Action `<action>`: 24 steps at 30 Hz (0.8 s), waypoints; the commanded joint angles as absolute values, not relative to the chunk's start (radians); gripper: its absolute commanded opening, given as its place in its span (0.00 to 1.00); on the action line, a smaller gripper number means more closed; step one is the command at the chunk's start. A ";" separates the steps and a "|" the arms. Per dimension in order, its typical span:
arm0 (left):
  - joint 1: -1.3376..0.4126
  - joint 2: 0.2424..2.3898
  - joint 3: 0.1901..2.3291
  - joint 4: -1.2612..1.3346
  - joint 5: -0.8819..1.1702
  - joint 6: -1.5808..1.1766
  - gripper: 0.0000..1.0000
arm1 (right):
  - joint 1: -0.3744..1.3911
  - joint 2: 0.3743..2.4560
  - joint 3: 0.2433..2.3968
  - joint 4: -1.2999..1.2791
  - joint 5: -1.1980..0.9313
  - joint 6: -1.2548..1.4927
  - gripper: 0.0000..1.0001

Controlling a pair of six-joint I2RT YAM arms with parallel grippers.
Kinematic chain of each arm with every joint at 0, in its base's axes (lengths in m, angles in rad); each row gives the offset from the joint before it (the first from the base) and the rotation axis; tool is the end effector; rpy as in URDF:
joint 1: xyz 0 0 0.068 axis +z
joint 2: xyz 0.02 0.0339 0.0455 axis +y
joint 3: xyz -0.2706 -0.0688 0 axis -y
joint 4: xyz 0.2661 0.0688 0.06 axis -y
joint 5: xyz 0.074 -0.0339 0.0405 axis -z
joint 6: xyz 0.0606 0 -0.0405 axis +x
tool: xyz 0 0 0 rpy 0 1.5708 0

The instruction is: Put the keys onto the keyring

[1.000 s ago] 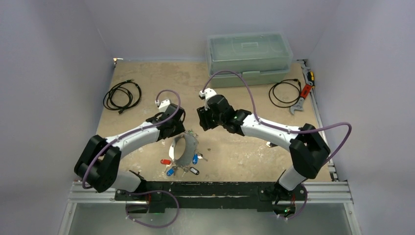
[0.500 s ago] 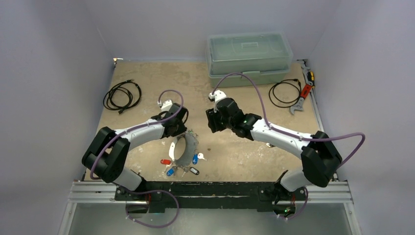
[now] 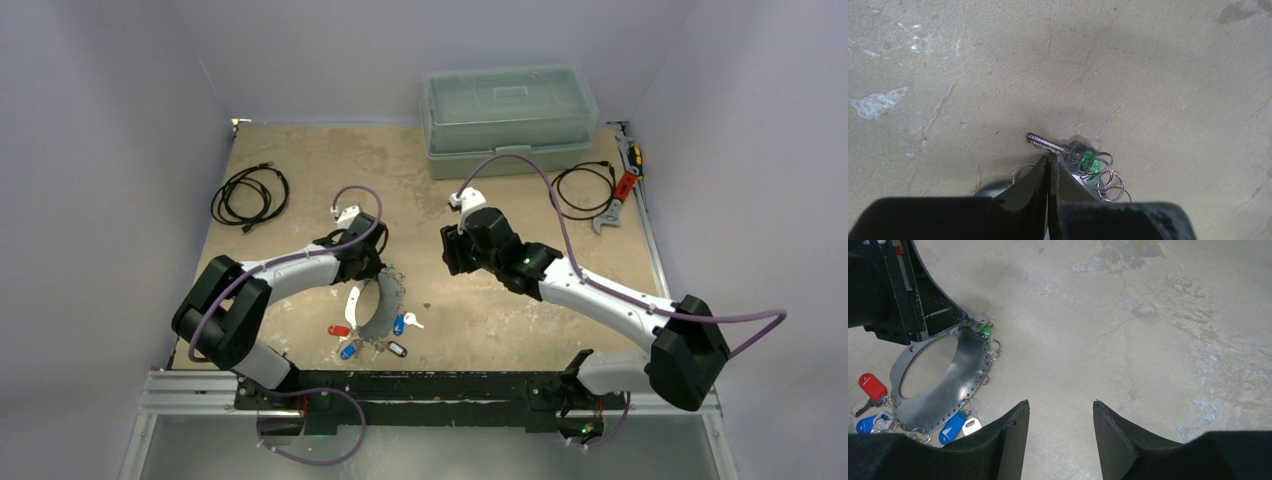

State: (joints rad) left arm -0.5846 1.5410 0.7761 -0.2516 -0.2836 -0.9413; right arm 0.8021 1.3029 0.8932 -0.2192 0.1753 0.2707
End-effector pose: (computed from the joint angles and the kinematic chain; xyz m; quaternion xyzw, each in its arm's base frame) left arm 0.2721 -0.1597 0.1306 -0.2070 0.9302 -0.0889 0.2897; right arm 0.2332 0.2259 0.2449 -0.1948 0.8670 0.1639 0.4284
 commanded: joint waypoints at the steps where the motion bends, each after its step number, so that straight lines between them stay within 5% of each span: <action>1: -0.592 1.523 0.798 -0.228 -0.289 -0.843 0.01 | 0.792 1.252 0.862 -0.211 0.205 0.301 0.53; 6: -0.598 1.419 0.802 -0.229 -0.317 -0.701 0.05 | 0.792 1.240 0.837 -0.167 0.185 0.337 0.53; 15: -0.615 1.273 0.821 -0.211 -0.156 -0.368 0.47 | 0.790 1.256 0.848 -0.117 0.161 0.370 0.54; 24: -0.730 1.325 0.858 -0.208 -0.088 0.132 0.54 | 0.768 1.205 0.797 -0.139 0.153 0.365 0.57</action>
State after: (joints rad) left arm -0.6968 1.3346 0.8513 -0.2554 -0.1802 -0.1997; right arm 0.7822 1.2591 0.8303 -0.1547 0.1619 0.3515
